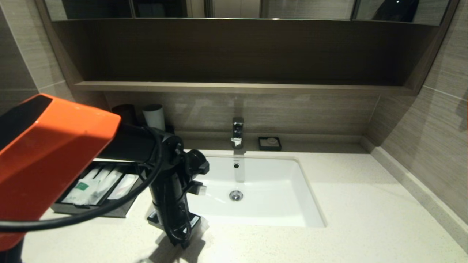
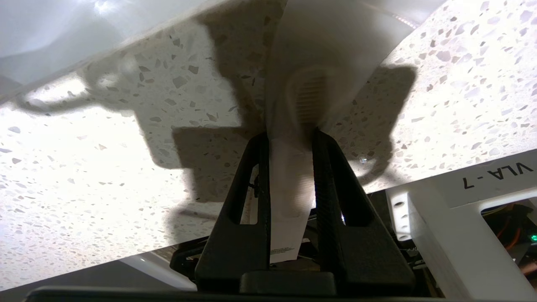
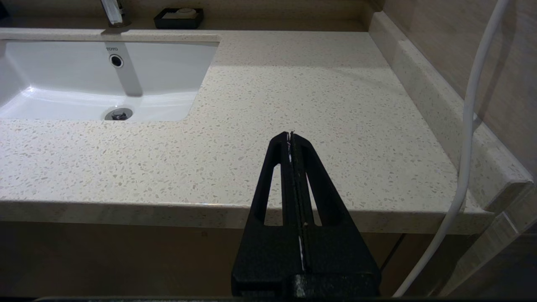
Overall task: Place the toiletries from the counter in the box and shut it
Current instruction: Pick up the bathroom toiletry
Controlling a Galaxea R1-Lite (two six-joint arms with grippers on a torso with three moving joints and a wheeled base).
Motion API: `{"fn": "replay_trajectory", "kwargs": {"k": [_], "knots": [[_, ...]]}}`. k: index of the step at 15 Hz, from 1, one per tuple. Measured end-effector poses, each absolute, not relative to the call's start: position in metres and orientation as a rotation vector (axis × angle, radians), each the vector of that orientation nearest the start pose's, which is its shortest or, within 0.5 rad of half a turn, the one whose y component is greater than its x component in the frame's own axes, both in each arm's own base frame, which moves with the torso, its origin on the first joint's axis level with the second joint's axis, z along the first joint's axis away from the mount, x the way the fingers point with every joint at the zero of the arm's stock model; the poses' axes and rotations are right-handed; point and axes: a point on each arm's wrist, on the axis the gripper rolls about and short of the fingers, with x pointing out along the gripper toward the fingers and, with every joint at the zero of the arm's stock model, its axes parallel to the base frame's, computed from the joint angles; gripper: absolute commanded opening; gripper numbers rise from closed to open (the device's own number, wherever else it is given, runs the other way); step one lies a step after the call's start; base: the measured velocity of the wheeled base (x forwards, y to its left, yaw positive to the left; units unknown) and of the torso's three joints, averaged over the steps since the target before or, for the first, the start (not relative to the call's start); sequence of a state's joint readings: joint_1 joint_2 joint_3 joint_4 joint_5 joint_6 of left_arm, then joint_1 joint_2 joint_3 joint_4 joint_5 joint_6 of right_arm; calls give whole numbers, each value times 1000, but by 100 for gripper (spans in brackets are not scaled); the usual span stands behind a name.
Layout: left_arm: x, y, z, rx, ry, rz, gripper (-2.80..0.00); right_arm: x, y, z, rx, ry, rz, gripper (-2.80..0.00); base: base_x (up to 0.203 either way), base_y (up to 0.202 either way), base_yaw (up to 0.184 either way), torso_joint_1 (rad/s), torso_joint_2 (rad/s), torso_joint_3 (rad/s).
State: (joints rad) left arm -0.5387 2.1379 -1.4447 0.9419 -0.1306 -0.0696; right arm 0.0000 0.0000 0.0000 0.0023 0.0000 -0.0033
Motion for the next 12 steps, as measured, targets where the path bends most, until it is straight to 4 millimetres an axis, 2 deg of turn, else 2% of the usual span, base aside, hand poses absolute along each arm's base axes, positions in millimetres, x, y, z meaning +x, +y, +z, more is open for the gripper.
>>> {"fn": "replay_trajectory", "kwargs": {"k": [3,6,9,12], "knots": [[287,-175,105,278,1617,-458,-280,-23,0,75,-3,3,0,-280,0,0,0,0,0,0],[284,-167,142,229,1505,-443,-280,-23,0,75,-2,4,0,-280,0,0,0,0,0,0],[276,-139,185,224,1351,-283,-280,-23,0,75,-3,3,-1,-280,0,0,0,0,0,0],[267,-112,204,205,1298,-172,-280,-23,0,75,-3,2,0,-280,0,0,0,0,0,0]]}}
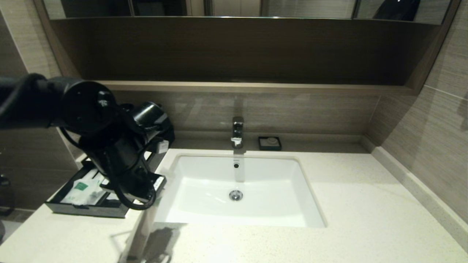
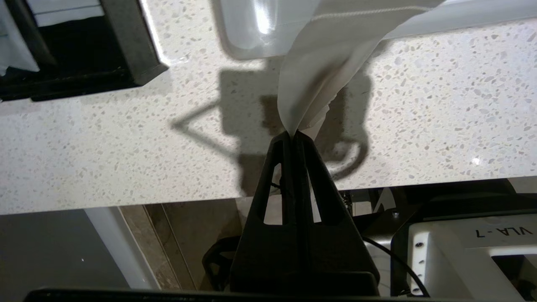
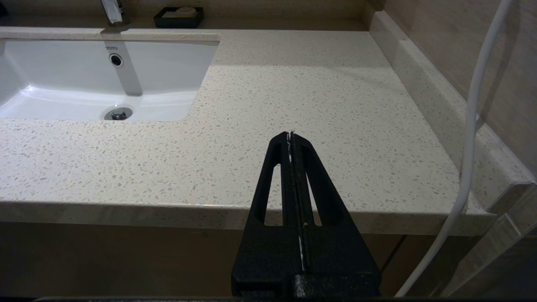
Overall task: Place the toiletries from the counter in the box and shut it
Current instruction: Pick up the bathroom toiletry, then place the bathroom toiletry into the drawer
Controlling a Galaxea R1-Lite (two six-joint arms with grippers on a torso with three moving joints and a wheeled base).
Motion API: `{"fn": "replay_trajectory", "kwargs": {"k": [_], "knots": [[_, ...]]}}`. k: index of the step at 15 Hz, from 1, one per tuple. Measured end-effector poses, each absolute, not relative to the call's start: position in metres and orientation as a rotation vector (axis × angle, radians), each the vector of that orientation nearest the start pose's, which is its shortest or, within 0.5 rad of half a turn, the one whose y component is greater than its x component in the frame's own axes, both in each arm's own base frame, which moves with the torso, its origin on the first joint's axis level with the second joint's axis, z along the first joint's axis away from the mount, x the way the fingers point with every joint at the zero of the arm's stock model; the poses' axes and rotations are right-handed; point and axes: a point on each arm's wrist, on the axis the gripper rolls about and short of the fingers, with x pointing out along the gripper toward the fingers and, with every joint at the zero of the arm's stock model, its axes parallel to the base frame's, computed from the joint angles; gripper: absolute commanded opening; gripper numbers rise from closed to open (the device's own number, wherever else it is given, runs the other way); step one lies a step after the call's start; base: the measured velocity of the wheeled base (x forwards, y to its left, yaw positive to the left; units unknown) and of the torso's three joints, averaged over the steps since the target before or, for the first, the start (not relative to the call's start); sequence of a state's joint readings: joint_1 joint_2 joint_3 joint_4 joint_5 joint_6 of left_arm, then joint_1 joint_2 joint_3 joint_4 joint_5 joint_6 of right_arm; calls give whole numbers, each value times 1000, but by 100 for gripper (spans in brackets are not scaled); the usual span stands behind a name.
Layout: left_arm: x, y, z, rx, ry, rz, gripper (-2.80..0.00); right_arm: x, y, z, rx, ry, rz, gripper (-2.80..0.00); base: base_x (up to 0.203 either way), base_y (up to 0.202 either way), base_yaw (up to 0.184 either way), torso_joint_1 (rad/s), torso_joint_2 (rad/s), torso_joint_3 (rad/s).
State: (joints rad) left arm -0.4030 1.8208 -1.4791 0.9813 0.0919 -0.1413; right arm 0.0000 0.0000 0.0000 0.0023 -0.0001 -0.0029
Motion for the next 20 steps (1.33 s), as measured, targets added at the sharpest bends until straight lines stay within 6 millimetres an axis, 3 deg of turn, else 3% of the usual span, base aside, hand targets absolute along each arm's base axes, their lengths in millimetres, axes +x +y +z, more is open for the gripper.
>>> {"fn": "replay_trajectory", "kwargs": {"k": [4,9,16,20], "knots": [[267,-85,215,148,1279,-101,-280,-23,0,75,-2,3,0,-280,0,0,0,0,0,0],[283,-37,239,54,1203,23,-280,-23,0,75,-3,3,0,-280,0,0,0,0,0,0],[283,39,233,-26,1268,197,-280,-23,0,75,-3,3,0,-280,0,0,0,0,0,0],[279,62,215,-30,1352,216,-280,-23,0,75,-2,3,0,-280,0,0,0,0,0,0]]}}
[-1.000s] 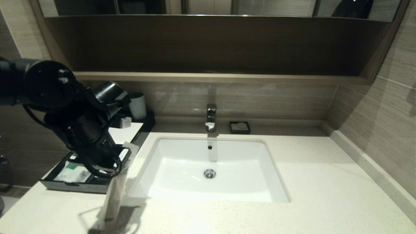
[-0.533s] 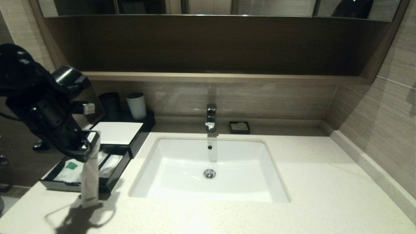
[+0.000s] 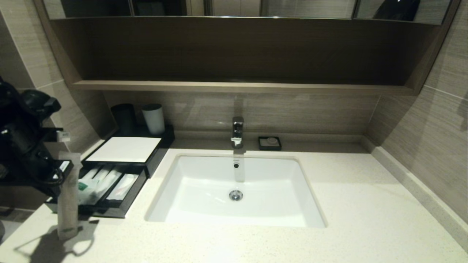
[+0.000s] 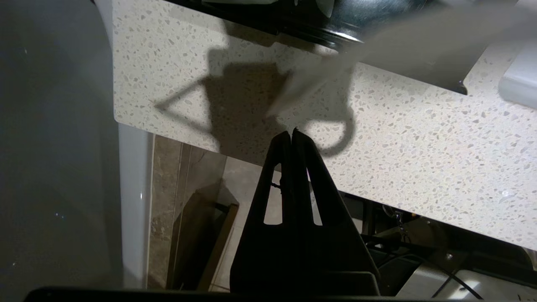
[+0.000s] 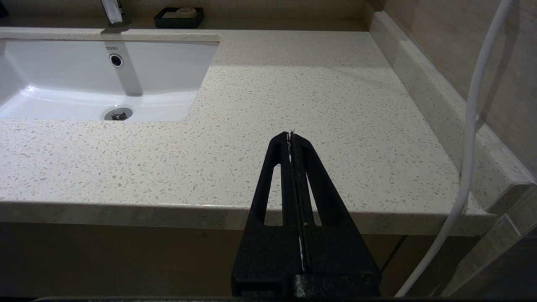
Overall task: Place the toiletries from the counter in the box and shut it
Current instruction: Place the bathroom toiletry into the drawer
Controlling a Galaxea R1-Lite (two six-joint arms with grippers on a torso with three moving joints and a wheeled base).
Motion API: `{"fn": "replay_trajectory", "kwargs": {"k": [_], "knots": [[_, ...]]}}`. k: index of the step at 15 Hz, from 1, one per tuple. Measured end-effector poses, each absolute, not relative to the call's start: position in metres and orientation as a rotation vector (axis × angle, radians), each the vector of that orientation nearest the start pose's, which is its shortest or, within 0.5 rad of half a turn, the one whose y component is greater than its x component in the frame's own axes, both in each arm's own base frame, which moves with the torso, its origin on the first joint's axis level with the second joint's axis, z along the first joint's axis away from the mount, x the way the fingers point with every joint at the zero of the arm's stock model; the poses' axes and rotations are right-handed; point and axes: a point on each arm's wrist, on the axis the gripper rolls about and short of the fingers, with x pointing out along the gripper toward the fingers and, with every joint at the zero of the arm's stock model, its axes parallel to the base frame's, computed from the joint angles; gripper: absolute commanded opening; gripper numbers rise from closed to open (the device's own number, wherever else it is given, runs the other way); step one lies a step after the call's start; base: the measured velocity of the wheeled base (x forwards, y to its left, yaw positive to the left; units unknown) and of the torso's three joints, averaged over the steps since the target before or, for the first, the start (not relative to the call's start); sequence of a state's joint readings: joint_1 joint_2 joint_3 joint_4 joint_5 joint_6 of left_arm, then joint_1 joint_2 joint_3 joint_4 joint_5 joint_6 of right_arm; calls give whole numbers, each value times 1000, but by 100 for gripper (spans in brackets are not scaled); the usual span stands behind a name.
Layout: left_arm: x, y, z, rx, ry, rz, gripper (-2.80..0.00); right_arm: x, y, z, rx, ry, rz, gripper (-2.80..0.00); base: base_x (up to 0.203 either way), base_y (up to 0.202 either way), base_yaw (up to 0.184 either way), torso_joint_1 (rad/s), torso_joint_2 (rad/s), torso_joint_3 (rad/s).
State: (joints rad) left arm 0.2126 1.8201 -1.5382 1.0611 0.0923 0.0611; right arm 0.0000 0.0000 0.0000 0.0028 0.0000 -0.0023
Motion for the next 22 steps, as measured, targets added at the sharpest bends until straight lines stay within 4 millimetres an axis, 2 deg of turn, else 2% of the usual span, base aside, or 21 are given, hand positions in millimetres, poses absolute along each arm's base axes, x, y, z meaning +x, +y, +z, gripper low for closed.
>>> {"fn": "replay_trajectory", "kwargs": {"k": [6,10,12,15,17,18,22], "knots": [[288,67,196,-48,1414,203,-280,-23,0,75,-3,3,0,-280,0,0,0,0,0,0],[288,66,194,-47,1412,201,-280,-23,0,75,-3,3,0,-280,0,0,0,0,0,0],[277,64,193,-46,1451,200,-280,-23,0,75,-3,3,0,-280,0,0,0,0,0,0],[245,60,186,-68,1586,195,-280,-23,0,75,-3,3,0,-280,0,0,0,0,0,0],[222,62,174,-96,1680,209,-280,-23,0,75,-3,3,0,-280,0,0,0,0,0,0],[217,66,168,-114,1699,223,-280,-23,0,75,-3,3,0,-280,0,0,0,0,0,0],[227,88,141,-149,1685,278,-280,-23,0,75,-3,3,0,-280,0,0,0,0,0,0]]}}
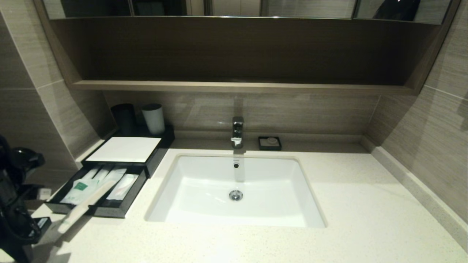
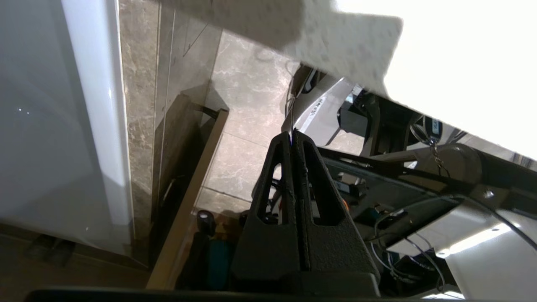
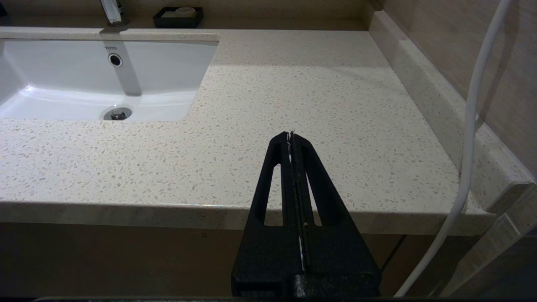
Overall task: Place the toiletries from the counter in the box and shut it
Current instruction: Place the bathroom toiletry into the drawer
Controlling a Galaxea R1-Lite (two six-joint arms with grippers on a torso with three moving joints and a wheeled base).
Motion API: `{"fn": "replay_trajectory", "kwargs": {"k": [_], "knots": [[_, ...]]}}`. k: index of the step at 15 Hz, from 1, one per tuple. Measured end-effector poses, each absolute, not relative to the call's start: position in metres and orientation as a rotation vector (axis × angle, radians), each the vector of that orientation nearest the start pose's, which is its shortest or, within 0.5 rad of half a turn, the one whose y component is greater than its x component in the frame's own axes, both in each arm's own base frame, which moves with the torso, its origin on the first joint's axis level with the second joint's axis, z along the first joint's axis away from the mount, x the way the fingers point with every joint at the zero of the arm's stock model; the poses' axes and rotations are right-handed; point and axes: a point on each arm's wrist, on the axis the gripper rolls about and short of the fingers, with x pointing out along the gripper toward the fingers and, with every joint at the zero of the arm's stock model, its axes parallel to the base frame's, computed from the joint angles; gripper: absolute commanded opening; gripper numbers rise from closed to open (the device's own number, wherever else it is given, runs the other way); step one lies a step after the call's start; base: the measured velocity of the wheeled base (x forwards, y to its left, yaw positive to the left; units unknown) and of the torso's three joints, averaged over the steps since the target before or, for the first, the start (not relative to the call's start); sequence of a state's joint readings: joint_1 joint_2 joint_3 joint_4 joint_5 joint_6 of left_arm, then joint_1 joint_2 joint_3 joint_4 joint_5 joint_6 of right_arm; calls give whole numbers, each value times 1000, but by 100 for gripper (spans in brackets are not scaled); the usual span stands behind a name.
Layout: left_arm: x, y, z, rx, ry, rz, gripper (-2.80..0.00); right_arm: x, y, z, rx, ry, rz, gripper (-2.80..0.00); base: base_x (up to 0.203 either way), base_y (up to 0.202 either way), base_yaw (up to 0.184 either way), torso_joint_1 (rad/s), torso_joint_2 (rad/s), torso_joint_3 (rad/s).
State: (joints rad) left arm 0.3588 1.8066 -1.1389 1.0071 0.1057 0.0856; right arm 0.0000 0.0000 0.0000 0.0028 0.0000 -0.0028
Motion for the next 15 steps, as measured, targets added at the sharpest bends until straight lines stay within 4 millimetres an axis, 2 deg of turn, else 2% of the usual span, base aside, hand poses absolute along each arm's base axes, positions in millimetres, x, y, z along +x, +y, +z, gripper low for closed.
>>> {"fn": "replay_trajectory", "kwargs": {"k": [3,7,10,15], "knots": [[244,97,121,-141,1676,265,-280,-23,0,75,-2,3,0,-280,0,0,0,0,0,0],[262,102,112,-148,1625,213,-280,-23,0,75,-2,3,0,-280,0,0,0,0,0,0],[268,104,112,-121,1584,189,-280,-23,0,75,-2,3,0,-280,0,0,0,0,0,0],[290,108,124,-47,1391,138,-280,-23,0,75,-3,3,0,-280,0,0,0,0,0,0]]}}
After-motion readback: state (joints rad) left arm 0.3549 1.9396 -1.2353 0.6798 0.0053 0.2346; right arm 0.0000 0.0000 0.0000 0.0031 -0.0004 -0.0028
